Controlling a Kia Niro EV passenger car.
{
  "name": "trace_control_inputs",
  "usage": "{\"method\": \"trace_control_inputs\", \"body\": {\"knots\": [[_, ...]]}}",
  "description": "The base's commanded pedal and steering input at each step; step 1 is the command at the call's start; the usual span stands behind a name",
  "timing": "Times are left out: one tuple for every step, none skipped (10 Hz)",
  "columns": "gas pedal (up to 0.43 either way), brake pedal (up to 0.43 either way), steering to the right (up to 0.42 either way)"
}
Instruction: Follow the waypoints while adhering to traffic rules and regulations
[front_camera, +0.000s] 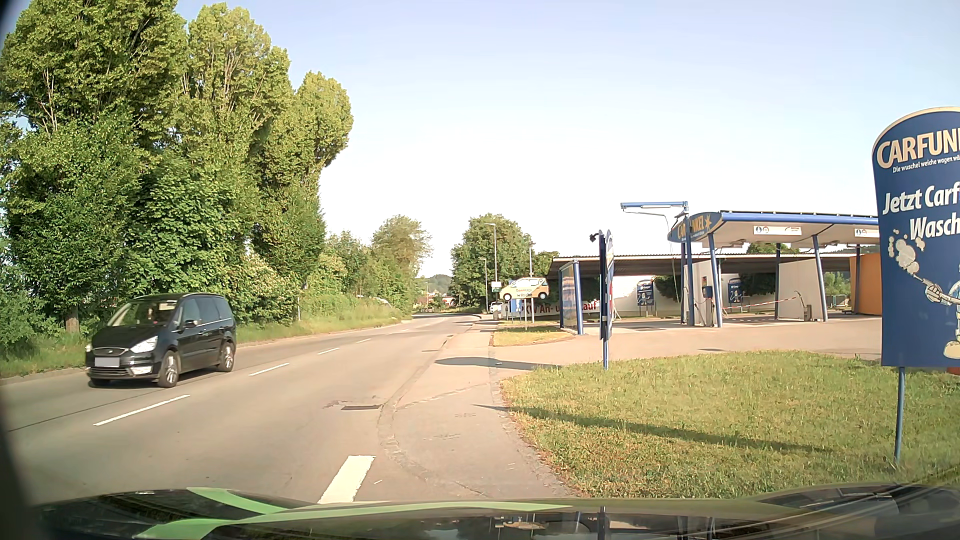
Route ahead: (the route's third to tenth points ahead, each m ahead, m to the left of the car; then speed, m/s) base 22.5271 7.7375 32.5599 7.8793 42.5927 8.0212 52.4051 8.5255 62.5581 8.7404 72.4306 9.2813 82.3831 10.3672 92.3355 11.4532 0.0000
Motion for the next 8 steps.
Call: {"method": "trace_control_inputs", "body": {"knots": [[0.0,0.268,-0.007],[0.0,0.274,-0.007],[0.0,0.274,-0.007],[0.0,0.274,-0.007],[0.0,0.28,-0.007],[0.0,0.28,-0.007],[0.0,0.28,-0.007],[0.0,0.28,-0.007]]}}
